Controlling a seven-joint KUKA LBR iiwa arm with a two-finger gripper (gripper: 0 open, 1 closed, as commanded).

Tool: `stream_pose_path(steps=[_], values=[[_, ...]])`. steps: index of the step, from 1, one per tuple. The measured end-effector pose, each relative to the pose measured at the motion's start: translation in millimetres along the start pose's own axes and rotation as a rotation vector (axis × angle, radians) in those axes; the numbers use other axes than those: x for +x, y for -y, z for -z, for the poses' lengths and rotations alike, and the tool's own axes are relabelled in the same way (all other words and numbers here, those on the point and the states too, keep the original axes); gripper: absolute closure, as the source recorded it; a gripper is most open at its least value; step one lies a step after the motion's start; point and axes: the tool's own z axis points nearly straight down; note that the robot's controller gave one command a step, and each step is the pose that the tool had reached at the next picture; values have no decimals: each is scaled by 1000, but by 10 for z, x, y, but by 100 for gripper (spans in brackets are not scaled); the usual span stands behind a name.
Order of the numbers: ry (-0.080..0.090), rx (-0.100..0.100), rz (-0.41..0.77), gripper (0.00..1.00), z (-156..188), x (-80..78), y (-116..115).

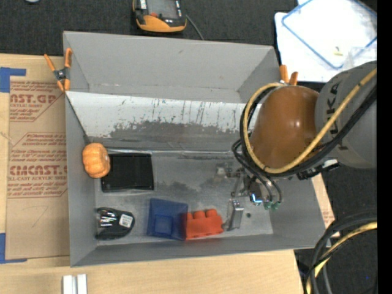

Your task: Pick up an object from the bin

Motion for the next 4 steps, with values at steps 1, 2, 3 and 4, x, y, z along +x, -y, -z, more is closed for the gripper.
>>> stream_pose_path(steps=[1,2,3,4], values=[[8,0,0,0,36,-19,0],[23,1,181,0,-1038,-27,-355],[15,1,249,0,-458,-10,-485],[25,-2,113,0,-735,-32,-1882]])
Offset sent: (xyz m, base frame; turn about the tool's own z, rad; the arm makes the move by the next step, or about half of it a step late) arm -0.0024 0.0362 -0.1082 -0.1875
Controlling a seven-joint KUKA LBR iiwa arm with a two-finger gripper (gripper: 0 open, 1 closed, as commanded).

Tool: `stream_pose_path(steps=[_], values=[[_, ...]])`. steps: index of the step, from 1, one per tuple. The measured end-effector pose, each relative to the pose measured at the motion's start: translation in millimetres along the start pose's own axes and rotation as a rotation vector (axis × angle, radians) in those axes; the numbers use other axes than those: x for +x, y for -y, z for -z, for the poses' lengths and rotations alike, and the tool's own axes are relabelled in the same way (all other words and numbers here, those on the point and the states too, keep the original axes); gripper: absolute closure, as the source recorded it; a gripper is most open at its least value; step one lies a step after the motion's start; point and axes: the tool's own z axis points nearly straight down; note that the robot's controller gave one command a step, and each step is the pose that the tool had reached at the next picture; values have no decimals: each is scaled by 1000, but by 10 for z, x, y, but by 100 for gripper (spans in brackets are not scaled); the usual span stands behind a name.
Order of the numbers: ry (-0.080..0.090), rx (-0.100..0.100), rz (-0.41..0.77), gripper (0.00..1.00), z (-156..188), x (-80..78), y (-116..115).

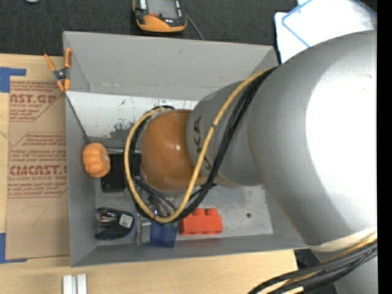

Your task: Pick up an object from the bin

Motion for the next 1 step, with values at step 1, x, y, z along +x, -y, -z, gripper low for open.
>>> stream_pose_path(steps=[1], values=[[4,3,111,0,-295,145,1274]])
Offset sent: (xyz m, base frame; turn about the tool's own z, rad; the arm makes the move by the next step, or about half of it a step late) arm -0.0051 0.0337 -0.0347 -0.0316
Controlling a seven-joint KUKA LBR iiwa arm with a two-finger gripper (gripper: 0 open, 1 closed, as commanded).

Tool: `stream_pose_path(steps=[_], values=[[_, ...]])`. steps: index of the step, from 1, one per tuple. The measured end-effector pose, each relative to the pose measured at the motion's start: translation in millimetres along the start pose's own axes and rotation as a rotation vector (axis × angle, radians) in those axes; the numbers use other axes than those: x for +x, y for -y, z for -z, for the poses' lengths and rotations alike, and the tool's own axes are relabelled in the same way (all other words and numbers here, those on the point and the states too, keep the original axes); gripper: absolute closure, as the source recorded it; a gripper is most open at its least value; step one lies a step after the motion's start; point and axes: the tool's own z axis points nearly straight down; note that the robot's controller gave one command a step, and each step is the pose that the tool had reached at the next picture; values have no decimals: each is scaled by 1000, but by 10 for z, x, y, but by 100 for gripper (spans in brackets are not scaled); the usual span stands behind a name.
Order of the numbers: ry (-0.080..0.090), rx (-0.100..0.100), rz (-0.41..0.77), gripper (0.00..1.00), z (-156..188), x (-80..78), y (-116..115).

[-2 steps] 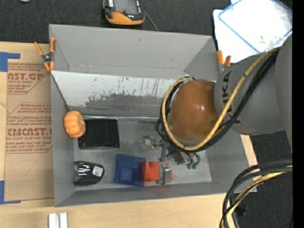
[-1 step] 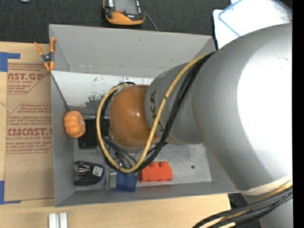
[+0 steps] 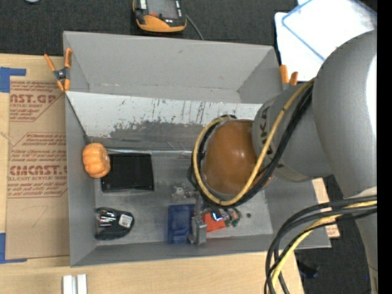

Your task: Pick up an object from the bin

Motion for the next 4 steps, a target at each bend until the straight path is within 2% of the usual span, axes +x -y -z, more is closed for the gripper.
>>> stream_pose_path(steps=[1,2,3,4], values=[[-3,-5,-80,100,-45,-308,-1526],[1,-7,-79,100,-40,-316,-1595],[2,-9,-75,100,289,-327,-1614],[0,-8,-75,100,275,-320,-1611]])
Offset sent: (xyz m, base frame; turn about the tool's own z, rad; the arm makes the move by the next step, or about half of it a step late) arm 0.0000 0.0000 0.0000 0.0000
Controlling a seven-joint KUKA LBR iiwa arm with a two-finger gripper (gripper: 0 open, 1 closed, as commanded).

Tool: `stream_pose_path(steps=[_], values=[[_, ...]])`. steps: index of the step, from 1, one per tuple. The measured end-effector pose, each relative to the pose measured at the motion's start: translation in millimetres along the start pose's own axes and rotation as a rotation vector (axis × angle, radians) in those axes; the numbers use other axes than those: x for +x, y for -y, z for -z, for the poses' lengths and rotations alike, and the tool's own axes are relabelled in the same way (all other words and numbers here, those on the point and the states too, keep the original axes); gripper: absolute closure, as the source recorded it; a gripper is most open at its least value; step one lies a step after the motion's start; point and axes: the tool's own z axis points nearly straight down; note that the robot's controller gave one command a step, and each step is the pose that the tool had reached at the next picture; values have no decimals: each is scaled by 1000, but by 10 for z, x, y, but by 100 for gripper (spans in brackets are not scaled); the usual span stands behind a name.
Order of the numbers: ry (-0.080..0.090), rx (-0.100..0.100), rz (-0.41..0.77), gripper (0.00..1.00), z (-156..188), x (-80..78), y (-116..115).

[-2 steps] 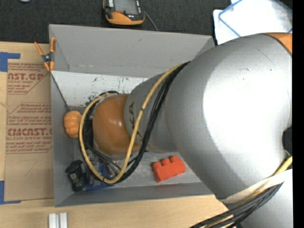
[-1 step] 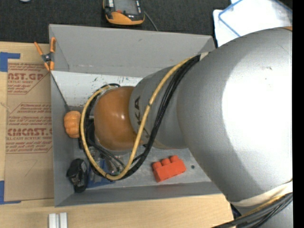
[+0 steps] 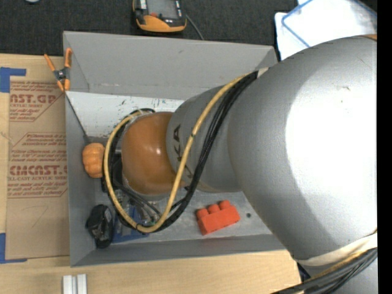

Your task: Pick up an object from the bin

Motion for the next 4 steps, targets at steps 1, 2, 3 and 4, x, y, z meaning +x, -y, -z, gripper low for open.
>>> stream_pose_path(steps=[1,2,3,4], values=[[2,-2,1,100,270,-9,-12],[-2,-1,1,100,225,1,-10],[1,-2,3,100,598,-14,-21],[-5,-1,2,100,748,-1,-17]])
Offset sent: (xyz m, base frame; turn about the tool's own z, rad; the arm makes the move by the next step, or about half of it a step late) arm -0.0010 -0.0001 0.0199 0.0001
